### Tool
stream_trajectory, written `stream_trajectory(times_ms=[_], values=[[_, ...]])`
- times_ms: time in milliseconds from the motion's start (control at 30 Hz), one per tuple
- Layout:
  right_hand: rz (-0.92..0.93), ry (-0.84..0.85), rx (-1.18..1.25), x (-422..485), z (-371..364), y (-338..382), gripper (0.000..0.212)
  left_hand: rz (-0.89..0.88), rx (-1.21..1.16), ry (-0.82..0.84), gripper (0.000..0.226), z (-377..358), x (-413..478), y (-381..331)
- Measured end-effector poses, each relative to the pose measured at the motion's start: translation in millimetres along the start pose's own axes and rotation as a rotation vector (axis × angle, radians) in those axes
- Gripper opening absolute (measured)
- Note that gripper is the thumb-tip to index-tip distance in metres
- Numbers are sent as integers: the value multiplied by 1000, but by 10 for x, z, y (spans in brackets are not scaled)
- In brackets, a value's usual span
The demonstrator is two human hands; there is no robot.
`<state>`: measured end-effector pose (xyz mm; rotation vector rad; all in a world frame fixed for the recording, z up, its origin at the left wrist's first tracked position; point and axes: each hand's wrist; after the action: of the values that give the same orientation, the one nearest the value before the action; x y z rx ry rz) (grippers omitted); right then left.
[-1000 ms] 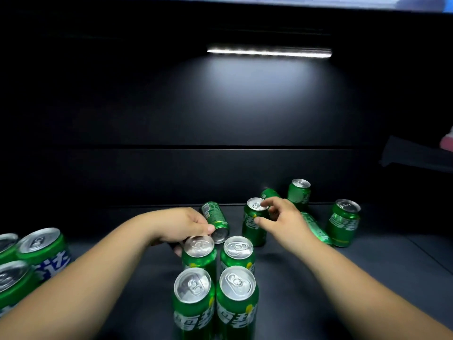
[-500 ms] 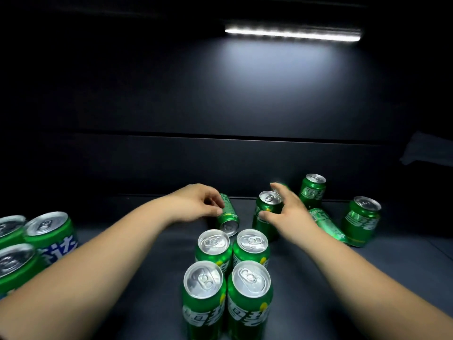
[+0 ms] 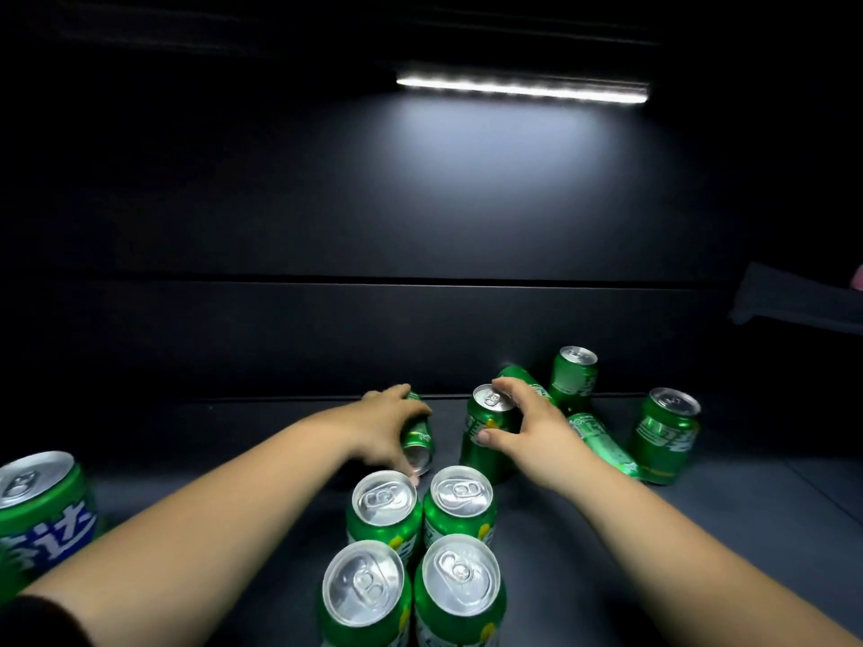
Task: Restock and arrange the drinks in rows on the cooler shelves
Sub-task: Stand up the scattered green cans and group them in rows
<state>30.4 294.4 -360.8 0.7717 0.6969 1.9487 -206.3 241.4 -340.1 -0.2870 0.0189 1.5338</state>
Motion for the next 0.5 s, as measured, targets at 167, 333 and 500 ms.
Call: stream_trajectory(times_ms=[167,333,500], values=[[-37,-16,2,20,5,27,76,-103,-104,-83,66,60,3,95],[-32,-35,41,-47,-8,50,75,-106,-212,-176,33,235,0,45],[-15,-5,57,-130,24,111,78,-3,-439,-150,33,285,-15,95]])
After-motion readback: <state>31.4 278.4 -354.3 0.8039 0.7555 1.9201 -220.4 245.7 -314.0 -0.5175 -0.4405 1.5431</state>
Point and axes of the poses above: each hand's wrist, its own x-axis towards the middle knuckle, its own z-axis out of the back of the hand, y = z × x, and after that the axes turned 2 degrees about x, right-handed
